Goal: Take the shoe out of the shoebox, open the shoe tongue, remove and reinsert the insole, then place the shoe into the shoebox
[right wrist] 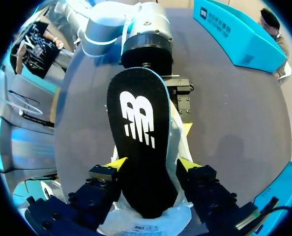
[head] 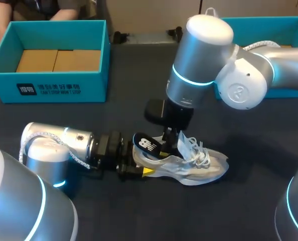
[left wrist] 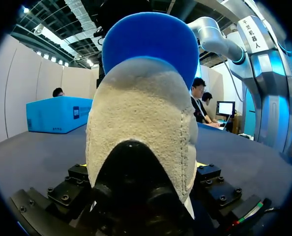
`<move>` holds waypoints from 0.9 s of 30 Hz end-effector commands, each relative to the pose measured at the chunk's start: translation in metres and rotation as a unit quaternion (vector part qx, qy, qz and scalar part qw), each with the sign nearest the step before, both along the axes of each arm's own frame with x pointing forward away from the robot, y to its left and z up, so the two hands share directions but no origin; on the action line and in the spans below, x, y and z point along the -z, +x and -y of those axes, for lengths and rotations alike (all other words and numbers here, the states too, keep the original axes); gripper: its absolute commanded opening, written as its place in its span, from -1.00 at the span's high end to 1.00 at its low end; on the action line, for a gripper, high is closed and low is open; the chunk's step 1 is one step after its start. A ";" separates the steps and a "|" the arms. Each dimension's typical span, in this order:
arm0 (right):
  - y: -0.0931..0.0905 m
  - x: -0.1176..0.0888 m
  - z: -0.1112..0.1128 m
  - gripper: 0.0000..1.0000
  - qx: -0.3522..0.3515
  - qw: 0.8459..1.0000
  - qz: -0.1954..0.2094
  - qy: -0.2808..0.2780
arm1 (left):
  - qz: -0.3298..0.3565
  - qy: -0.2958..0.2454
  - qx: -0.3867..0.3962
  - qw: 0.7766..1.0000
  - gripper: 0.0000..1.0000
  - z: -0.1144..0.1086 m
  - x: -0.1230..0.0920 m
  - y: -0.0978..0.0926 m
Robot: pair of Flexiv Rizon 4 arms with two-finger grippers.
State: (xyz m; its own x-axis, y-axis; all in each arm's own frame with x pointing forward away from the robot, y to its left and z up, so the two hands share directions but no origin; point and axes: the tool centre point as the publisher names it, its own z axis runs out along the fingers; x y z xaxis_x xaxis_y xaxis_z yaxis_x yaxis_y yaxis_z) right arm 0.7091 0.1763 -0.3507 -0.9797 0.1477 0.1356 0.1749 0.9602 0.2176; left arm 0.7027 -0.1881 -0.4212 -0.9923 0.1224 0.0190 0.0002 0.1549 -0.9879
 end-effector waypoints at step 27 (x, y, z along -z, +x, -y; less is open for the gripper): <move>-0.004 0.016 0.011 -0.25 0.069 0.992 0.090 -0.051 | 0.000 0.001 0.000 1.000 1.00 0.000 0.003 0.002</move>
